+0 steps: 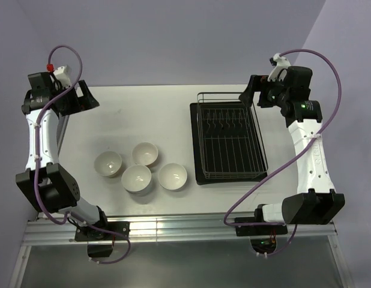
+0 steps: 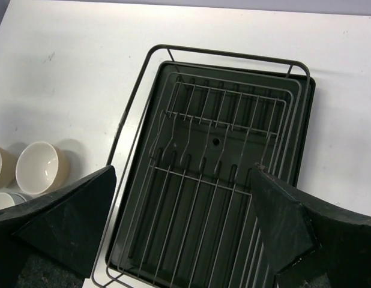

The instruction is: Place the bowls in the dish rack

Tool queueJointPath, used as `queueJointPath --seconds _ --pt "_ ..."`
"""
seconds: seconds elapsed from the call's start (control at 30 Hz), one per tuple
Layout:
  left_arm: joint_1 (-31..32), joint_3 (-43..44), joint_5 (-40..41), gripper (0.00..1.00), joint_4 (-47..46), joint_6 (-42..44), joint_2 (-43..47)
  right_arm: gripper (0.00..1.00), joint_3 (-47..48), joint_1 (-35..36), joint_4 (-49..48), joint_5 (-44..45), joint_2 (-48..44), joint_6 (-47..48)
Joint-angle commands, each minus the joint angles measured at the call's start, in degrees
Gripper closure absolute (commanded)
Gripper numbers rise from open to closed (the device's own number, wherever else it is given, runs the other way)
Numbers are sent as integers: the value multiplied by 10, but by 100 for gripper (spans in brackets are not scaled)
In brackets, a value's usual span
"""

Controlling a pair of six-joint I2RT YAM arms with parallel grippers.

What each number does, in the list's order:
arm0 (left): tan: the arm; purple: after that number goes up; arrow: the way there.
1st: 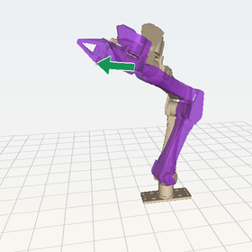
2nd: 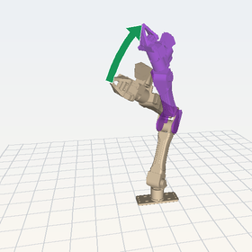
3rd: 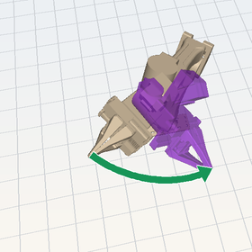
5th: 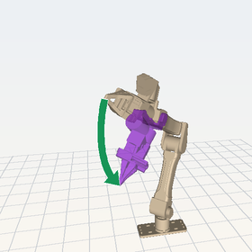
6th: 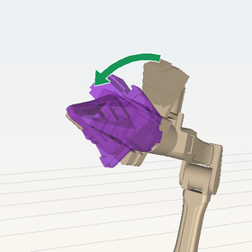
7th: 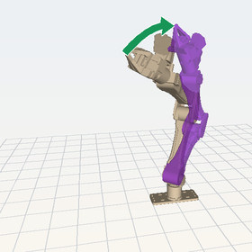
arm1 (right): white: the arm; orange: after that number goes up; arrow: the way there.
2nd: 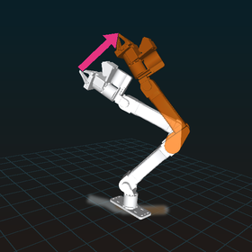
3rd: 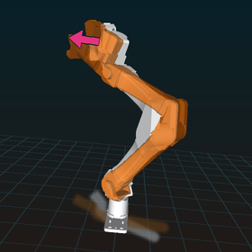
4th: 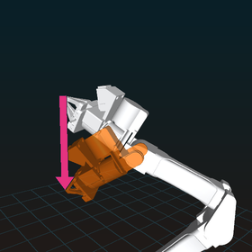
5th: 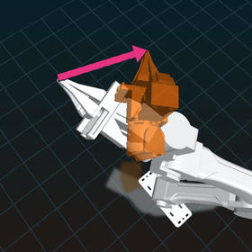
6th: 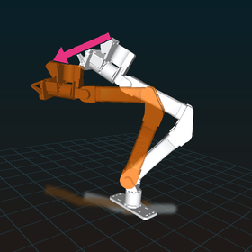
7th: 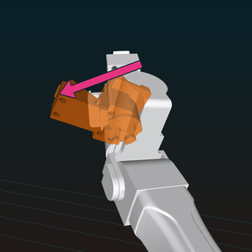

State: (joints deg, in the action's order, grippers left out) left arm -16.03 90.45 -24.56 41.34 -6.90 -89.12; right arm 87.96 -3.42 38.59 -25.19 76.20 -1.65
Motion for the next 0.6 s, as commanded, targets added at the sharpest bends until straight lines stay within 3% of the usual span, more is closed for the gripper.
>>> queueJointPath --seconds 0.0,0.13,0.37,0.57 --pt "-13 21 -53 1 52 113 -19 0 12 -2 -4 0 -12 -4" --pt "-21 -6 -40 0 89 235 -22 0 6 -25 -4 -89 -3 -7" --pt "-26 -103 37 3 110 400 -11 0 35 -33 32 -128 34 -5" --pt "-25 -142 36 10 113 436 -43 0 38 -31 40 -173 51 -20"
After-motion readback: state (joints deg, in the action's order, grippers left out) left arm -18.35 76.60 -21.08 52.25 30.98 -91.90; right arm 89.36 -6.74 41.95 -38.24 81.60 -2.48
